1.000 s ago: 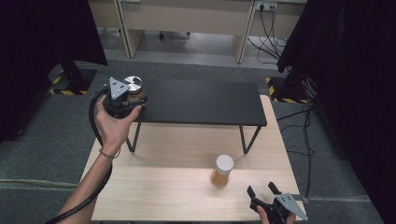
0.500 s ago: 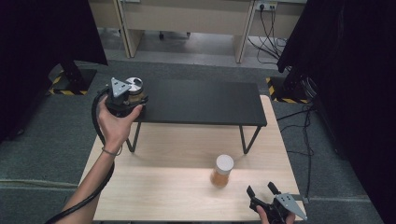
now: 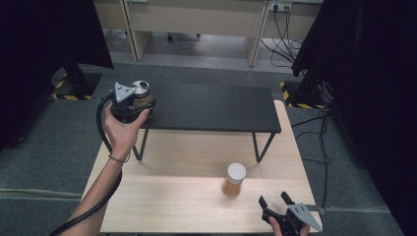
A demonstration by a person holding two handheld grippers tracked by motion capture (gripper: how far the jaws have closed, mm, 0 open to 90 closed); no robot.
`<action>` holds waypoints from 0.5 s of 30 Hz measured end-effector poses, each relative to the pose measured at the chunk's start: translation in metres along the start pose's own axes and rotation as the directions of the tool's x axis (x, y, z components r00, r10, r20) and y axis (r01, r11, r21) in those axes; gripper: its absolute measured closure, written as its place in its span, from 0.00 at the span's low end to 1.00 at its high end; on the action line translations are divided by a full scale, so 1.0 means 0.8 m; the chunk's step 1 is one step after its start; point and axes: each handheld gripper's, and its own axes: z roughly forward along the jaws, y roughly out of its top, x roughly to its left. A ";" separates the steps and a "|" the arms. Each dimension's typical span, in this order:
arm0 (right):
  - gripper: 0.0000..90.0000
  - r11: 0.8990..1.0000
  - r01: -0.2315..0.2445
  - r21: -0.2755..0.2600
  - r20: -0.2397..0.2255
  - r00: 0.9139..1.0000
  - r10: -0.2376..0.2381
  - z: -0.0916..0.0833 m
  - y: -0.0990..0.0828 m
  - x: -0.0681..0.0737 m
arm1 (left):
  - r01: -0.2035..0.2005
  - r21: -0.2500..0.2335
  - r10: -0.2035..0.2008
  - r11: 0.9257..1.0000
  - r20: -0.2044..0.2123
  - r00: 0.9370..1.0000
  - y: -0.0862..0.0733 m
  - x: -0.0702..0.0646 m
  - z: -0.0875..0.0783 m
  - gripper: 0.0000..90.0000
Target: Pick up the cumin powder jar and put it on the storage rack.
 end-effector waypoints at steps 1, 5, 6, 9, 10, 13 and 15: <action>0.07 1.000 -0.001 0.001 -0.001 1.000 0.001 0.000 0.000 0.000 | 0.005 -0.016 -0.005 1.000 -0.003 1.000 -0.005 -0.001 0.000 0.34; 0.07 1.000 0.001 0.002 -0.003 1.000 -0.001 0.001 0.000 0.001 | 0.005 -0.051 -0.005 0.999 -0.017 1.000 -0.016 -0.006 0.001 0.34; 0.07 1.000 0.001 0.001 -0.004 1.000 -0.001 0.001 -0.001 0.001 | 0.007 -0.062 -0.008 0.998 -0.023 1.000 -0.020 -0.008 0.002 0.34; 0.07 1.000 0.002 0.000 -0.003 1.000 -0.002 0.001 0.000 0.001 | 0.006 -0.076 -0.008 0.997 -0.028 1.000 -0.025 -0.009 0.002 0.34; 0.07 1.000 0.002 0.001 -0.004 1.000 -0.002 0.001 0.000 0.001 | 0.006 -0.080 -0.009 0.997 -0.029 1.000 -0.026 -0.010 0.002 0.34; 0.07 1.000 0.002 0.002 -0.005 1.000 -0.002 0.001 0.000 0.001 | 0.007 -0.082 -0.009 0.997 -0.029 1.000 -0.027 -0.010 0.002 0.34; 0.07 1.000 0.001 0.002 -0.005 1.000 -0.001 0.001 -0.001 0.001 | 0.006 -0.080 -0.009 0.997 -0.029 1.000 -0.026 -0.010 0.002 0.34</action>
